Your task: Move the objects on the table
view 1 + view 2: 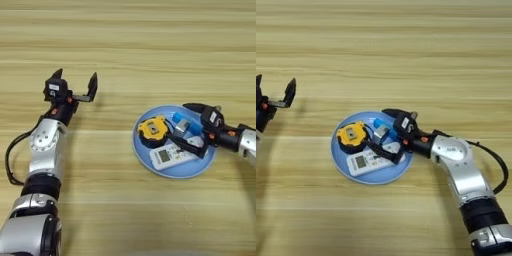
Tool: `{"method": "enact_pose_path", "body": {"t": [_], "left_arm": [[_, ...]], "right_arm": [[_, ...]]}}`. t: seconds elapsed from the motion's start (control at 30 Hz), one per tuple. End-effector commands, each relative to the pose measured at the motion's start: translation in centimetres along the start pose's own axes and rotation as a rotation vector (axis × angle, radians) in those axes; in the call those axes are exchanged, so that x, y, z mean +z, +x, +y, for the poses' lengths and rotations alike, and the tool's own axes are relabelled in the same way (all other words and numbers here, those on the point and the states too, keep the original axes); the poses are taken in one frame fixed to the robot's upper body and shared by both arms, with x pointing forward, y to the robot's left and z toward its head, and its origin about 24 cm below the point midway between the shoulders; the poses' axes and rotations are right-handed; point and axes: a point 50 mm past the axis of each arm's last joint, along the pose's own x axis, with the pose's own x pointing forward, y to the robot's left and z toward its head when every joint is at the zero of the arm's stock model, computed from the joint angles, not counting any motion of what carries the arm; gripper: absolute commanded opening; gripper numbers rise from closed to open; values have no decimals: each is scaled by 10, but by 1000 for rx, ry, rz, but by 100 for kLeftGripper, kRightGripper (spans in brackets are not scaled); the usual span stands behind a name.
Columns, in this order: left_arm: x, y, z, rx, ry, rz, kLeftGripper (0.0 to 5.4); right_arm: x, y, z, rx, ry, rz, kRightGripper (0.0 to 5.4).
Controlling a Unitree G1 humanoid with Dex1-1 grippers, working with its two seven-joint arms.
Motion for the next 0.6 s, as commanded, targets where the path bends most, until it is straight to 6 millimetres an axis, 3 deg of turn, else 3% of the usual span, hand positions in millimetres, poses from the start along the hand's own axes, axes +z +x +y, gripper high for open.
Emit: {"method": "enact_pose_path", "body": {"t": [0.03, 0.6], "left_arm": [[4, 4, 3, -1, 8, -15, 540], [3, 3, 3, -3, 3, -12, 540]], "right_arm": [[12, -4, -8, 31, -65, -23, 538], [19, -30, -18, 253, -175, 102, 538]]}}
